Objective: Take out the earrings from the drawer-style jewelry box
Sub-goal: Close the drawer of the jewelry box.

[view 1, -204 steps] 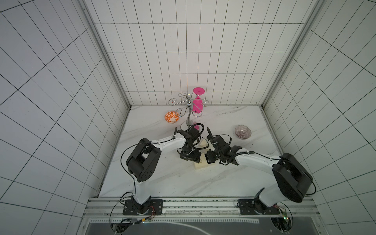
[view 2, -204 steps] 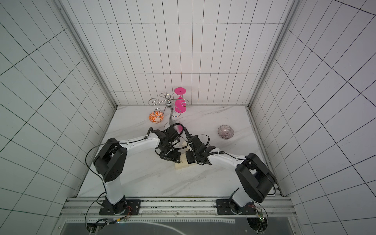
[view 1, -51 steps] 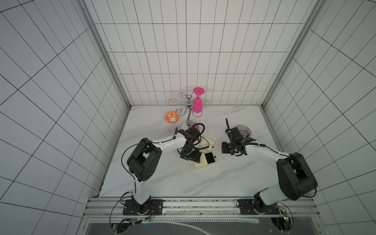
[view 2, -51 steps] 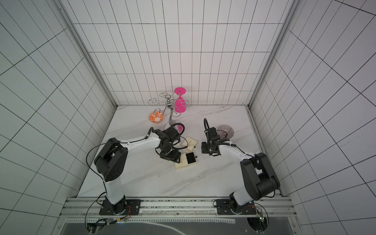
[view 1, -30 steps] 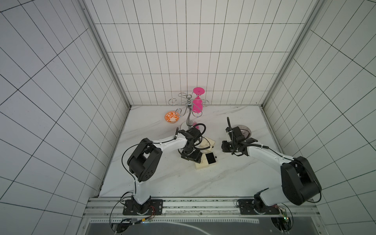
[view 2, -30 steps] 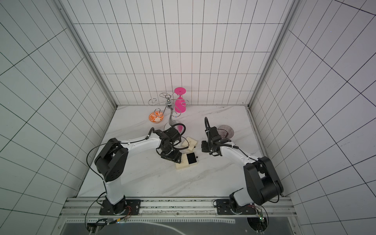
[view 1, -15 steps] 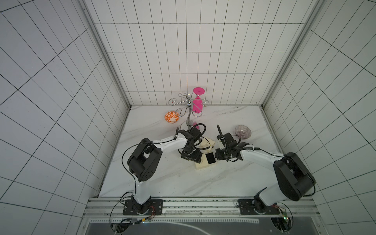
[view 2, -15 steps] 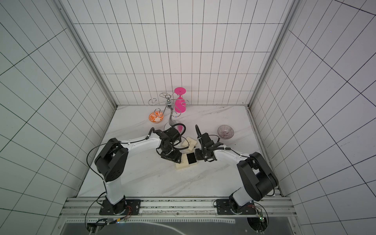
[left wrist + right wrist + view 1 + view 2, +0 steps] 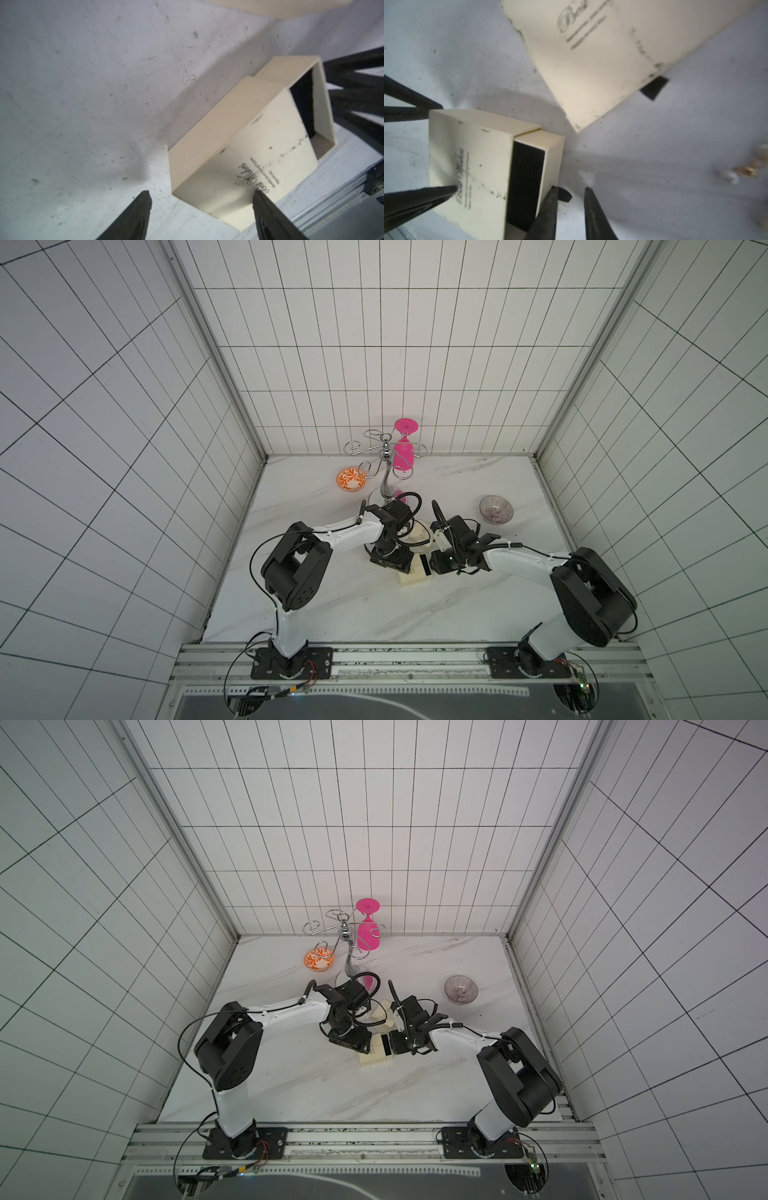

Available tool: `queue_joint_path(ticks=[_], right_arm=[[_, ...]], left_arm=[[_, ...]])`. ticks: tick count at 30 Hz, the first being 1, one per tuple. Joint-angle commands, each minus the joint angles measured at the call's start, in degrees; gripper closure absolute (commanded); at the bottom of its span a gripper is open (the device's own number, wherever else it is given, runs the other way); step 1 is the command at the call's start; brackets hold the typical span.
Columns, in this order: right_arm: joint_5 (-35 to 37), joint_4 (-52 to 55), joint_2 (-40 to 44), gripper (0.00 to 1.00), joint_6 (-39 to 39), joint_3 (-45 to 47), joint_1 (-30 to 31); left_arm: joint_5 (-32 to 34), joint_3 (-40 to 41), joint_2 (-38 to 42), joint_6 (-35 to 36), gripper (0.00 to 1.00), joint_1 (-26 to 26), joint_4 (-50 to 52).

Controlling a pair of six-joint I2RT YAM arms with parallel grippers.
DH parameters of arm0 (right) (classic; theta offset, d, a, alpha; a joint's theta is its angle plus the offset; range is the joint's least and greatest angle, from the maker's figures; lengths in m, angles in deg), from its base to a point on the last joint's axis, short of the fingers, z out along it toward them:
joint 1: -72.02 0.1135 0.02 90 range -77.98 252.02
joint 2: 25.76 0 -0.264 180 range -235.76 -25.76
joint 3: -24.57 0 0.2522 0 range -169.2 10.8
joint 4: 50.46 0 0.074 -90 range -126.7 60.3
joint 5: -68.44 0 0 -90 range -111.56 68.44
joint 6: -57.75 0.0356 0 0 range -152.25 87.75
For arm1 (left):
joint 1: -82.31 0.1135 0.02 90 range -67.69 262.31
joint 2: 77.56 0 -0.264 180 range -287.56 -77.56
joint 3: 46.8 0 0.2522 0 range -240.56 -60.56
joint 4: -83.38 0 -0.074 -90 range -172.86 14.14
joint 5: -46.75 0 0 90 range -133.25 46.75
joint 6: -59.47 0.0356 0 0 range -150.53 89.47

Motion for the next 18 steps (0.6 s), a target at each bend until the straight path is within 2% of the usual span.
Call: queue_joint_path(ticks=[1,6,9,14,18], right_arm=[[-2.75,-1.44,-1.03,0.74,-1.33,-0.12,1.39],[-2.76,-1.22,-1.50,0.74,-1.98,-1.15,2.06],[-0.16,-0.65,-0.23,0.74,-1.45,-0.99,2.03],[12.98,-1.29,5.27,0.73,3.06,0.66,1.82],[20.58,-1.85,9.50,0.71,7.47,1.87,0.03]], left_arm=[[1.93,-0.01,-2.91,0.76,0.23,-1.24,-1.51],[2.39,-0.77,-3.19,0.80,0.23,-1.24,-1.52],[3.01,-0.86,-3.03,0.65,0.23,-1.29,-1.33],[6.18,-2.16,-1.97,0.28,0.23,-1.18,-2.08],[6.59,-4.38,-2.27,-0.25,0.23,-1.16,-2.94]])
